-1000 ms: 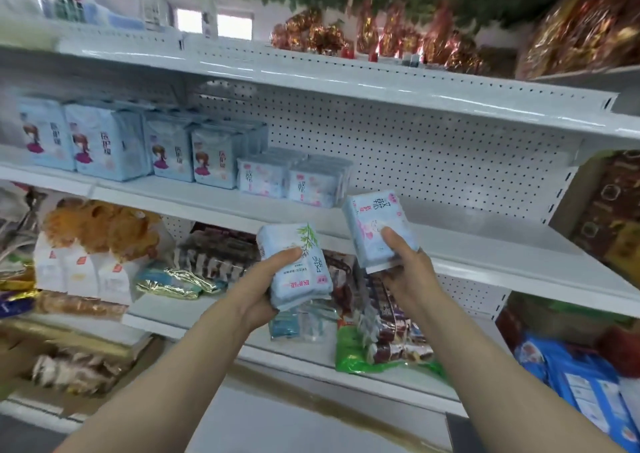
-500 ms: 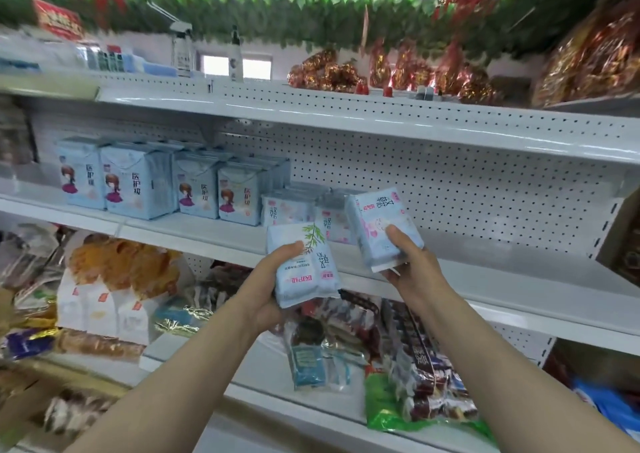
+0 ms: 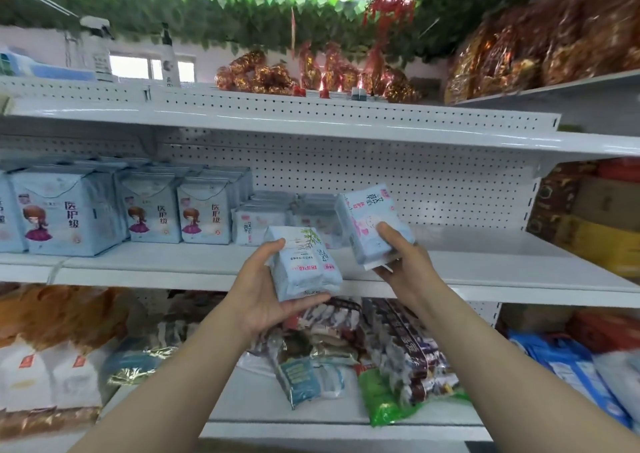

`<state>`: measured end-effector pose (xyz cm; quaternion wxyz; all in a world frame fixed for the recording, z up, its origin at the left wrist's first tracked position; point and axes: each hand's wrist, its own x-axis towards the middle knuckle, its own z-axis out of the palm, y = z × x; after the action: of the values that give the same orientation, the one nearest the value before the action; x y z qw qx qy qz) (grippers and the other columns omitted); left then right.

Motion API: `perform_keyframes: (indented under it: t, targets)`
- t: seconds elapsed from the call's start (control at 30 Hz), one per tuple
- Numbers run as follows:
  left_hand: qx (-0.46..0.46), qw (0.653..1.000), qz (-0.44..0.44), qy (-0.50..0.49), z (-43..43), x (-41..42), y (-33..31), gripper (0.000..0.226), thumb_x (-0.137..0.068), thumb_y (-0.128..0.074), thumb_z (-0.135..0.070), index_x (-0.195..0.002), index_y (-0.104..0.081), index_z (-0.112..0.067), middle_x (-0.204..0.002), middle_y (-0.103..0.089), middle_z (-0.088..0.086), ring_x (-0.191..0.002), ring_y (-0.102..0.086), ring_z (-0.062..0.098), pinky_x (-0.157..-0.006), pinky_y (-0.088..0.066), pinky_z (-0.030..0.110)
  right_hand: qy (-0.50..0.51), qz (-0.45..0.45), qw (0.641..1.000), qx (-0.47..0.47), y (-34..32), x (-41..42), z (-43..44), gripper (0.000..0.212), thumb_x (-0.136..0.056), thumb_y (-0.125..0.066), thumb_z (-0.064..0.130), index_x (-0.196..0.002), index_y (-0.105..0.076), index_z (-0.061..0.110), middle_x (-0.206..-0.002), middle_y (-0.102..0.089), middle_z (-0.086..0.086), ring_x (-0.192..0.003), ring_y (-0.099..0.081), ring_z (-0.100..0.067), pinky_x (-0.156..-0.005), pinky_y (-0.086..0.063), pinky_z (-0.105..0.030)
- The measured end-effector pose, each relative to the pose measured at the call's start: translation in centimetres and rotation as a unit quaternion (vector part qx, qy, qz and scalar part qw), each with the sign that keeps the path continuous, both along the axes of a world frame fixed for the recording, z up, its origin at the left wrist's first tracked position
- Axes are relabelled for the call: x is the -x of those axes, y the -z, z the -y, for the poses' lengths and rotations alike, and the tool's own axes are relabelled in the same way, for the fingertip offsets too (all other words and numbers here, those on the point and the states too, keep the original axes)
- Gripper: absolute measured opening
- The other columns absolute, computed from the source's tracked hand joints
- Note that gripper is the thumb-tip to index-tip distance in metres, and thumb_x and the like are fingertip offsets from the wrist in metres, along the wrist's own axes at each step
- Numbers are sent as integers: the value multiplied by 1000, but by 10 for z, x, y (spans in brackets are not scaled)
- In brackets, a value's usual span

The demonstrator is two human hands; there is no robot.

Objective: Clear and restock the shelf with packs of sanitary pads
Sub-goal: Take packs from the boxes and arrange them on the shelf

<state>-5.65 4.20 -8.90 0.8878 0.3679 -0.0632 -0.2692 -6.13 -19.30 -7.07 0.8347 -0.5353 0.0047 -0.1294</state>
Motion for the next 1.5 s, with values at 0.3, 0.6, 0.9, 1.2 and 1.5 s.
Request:
perform_keyframes:
  t: [0.3,0.6,0.9,1.2,1.5]
  targets:
    - [6,1000,20,-13,-9,-14,1,56,-83,-62,-33,-133,-56,-8,-127,-65,22,-117,-62,43,-90,-53,60,17,4,1000,-1,0,-2,-7,37,-81,-77,26,-115,-66,17,-109,-76,-7,-104,-70,-22,-76,-58,-37]
    - [-339,923,161,-79,-22,-27,-27,50,-67,-82,-37,-110,-68,-16,-104,-77,5,-108,-67,22,-97,-51,47,-7,21,1000,8,-6,-12,-11,51,-73,-79,30,-120,-64,15,-108,-76,-5,-103,-71,-20,-81,-58,-38]
    - [-507,810,269,-125,-37,-48,-40,98,-35,-87,-74,-115,-65,-23,-104,-76,-5,-99,-72,17,-93,-56,43,-2,16,1000,13,-17,-21,-12,40,-82,-78,26,-118,-64,15,-105,-77,-6,-100,-71,-21,-80,-59,-38]
    - [-384,904,177,-65,-42,-49,-46,70,-76,-57,-77,-121,-64,-24,-112,-75,3,-101,-73,24,-89,-57,44,2,20,1000,10,-21,-27,-11,44,-80,-78,26,-119,-64,13,-101,-77,-4,-96,-72,-19,-74,-59,-35]
    - [-330,933,126,-75,-54,-66,-43,61,-72,-79,-42,-124,-65,-13,-111,-75,9,-102,-72,26,-84,-57,38,11,17,1000,3,-19,-37,-10,54,-77,-80,27,-125,-62,12,-113,-75,-8,-105,-70,-22,-77,-59,-36]
